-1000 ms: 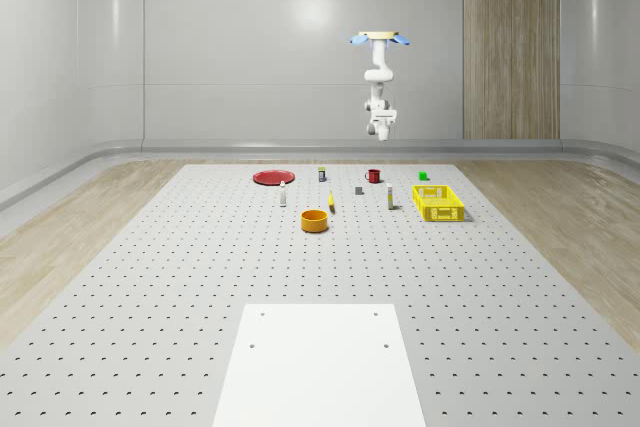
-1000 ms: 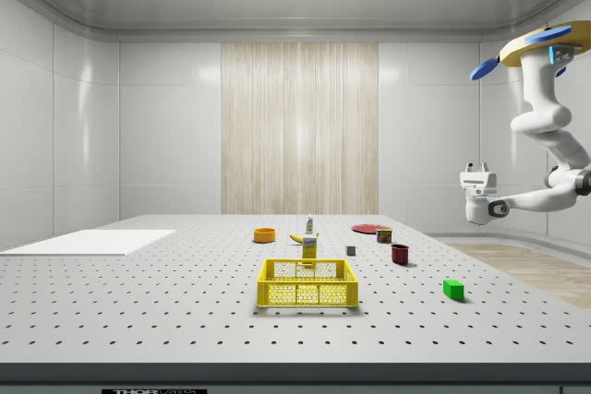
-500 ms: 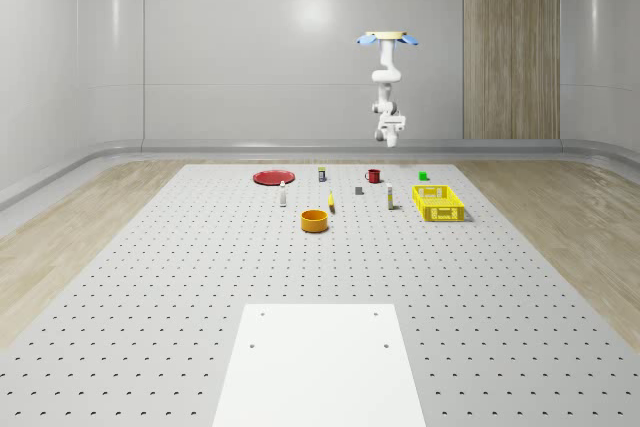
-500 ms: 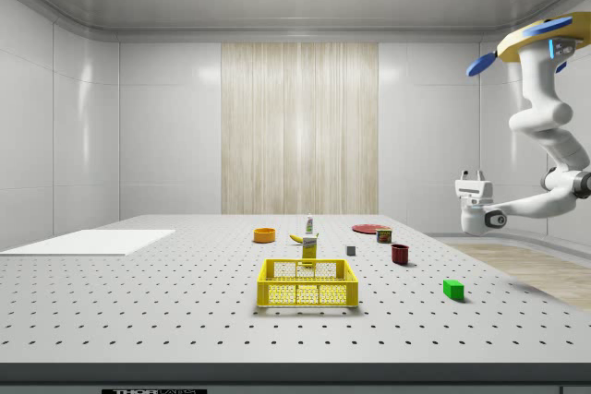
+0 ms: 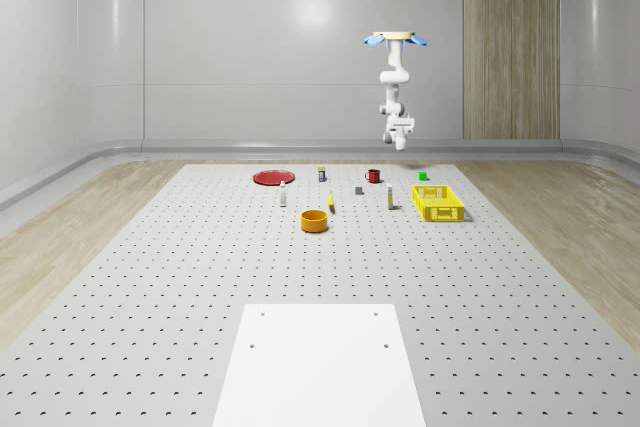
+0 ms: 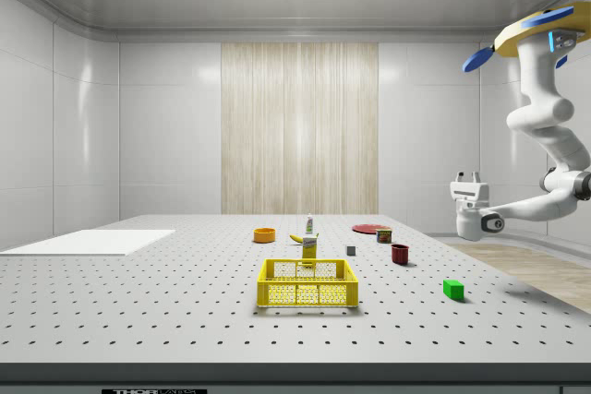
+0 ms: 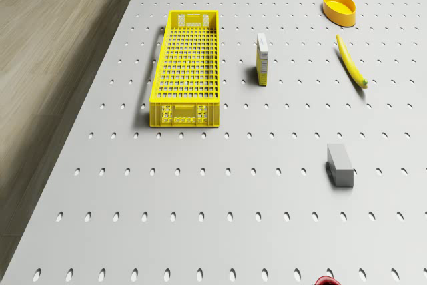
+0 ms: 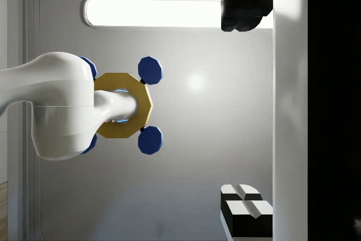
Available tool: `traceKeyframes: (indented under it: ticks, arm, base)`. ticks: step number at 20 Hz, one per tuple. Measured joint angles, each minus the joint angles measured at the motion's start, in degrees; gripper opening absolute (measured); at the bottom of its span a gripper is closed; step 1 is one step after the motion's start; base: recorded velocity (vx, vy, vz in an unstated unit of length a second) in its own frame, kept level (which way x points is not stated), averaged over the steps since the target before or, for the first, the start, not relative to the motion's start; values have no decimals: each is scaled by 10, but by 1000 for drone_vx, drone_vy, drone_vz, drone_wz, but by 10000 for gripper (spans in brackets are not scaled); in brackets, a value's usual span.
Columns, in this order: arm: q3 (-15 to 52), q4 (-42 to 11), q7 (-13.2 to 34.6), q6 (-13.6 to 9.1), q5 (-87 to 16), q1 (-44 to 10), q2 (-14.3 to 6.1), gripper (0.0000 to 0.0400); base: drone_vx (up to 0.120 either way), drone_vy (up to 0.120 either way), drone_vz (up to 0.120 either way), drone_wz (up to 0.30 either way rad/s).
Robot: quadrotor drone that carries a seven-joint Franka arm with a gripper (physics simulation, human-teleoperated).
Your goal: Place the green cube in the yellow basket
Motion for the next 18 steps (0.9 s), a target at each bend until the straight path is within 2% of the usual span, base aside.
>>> traceKeyframes:
  ticks: [16,18]
  arm:
    - [2,-4,0,6,-2,-1,-4,400]
    - [3,-4,0,7,-3,-2,-5,400]
  base:
    - [120,120,0,0]
    - [120,20,0,0]
